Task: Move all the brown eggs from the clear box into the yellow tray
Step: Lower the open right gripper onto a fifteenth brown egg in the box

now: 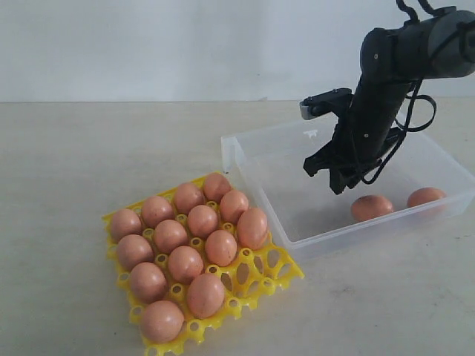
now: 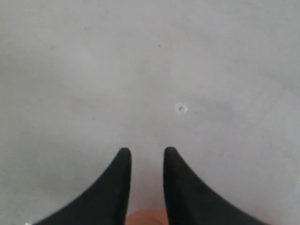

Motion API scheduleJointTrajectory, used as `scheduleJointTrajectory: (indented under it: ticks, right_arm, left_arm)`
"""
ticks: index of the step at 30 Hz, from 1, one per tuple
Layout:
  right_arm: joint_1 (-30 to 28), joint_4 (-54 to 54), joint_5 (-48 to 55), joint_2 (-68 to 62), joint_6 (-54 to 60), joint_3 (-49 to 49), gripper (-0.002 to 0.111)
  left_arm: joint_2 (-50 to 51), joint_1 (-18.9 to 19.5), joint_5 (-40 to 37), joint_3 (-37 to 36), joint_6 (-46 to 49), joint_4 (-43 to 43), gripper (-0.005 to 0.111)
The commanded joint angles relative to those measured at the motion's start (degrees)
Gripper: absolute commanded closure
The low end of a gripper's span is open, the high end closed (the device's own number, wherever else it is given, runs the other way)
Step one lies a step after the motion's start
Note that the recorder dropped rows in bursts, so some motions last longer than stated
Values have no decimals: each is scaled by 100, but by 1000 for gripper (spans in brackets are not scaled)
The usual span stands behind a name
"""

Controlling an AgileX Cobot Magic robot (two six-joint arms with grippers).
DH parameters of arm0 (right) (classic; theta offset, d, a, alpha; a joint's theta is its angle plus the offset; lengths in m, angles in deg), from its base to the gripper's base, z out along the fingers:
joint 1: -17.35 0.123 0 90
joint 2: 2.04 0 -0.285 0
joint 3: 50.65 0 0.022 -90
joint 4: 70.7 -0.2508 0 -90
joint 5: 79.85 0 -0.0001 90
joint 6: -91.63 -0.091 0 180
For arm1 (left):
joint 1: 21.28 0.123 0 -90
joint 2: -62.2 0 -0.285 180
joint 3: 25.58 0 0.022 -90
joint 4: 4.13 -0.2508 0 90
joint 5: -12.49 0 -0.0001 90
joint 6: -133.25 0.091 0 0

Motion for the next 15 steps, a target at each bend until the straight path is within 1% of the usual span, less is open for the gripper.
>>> scheduleJointTrajectory:
  ticks: [1,3,5,8,15]
  right_arm:
    - [-48,6,456,100,8,5,52]
    - [-48,6,709,150,8,5,49]
    - [-48,6,1035,232,8,5,49]
    - [-48,51,1240,340,22,5,49]
    - [-48,66,1720,376,584,5,49]
  left_arm:
    - [-18,-27,9,-20,-18,11,103]
    - [-18,-27,9,-20,-18,11,103]
    - [-18,-27,9,-20,-18,11,103]
    - [-18,-27,9,-20,-18,11,103]
    - [-18,-27,9,-20,-18,11,103]
